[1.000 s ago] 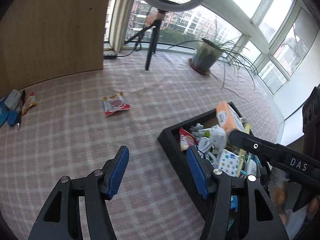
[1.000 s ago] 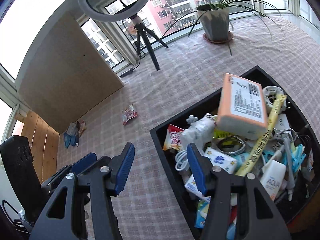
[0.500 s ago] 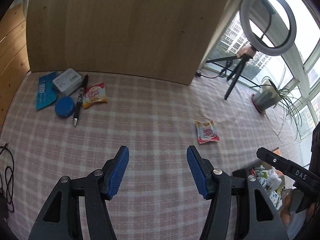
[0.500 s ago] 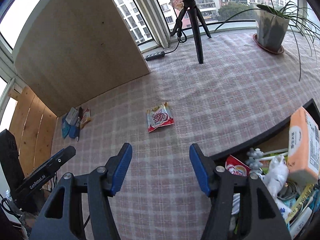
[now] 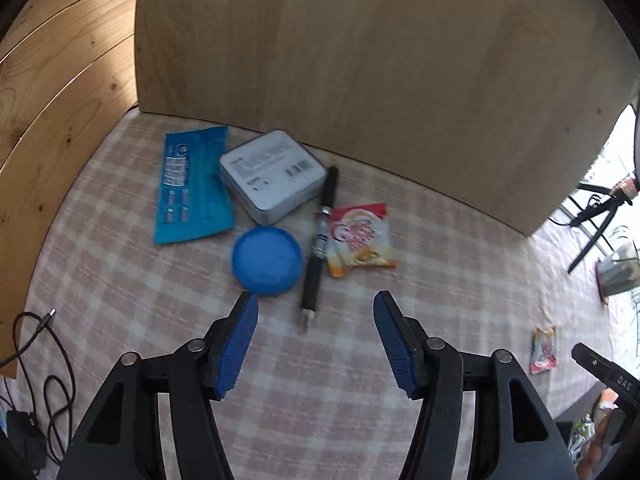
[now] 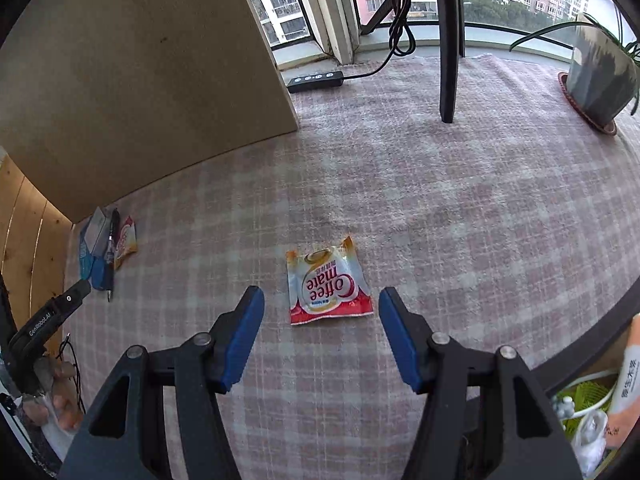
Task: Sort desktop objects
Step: 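Grasp the blue round lid with the left gripper while the right grasps the Coffee-mate sachet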
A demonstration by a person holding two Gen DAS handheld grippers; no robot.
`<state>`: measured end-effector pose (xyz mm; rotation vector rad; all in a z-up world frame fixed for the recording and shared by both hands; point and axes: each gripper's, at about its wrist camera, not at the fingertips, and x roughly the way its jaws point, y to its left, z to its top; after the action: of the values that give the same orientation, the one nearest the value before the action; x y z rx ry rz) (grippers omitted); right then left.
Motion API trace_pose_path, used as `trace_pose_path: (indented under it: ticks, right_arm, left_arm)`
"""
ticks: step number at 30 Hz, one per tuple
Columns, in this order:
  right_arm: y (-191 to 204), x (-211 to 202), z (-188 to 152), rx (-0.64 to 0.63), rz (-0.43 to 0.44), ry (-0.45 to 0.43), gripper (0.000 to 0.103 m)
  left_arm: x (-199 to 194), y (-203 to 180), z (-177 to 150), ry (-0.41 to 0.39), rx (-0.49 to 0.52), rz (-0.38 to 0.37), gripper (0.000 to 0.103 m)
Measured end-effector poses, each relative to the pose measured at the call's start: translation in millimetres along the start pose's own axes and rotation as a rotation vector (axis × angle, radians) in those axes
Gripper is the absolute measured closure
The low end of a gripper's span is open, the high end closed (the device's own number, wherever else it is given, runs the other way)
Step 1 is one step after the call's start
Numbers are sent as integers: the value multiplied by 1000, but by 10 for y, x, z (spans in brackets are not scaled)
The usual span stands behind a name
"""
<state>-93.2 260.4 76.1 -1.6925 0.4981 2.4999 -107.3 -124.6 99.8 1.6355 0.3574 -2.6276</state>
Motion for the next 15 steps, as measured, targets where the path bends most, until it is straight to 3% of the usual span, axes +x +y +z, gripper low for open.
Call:
trace_pose_path:
  ticks: [5, 15]
  right_arm:
    - [76, 263, 167, -19, -31, 28, 44]
    - [135, 596, 385, -39, -89, 54, 44]
  left_arm:
    - [292, 224, 241, 28, -44, 47, 45]
    - [578, 160, 305, 40, 17, 134, 45]
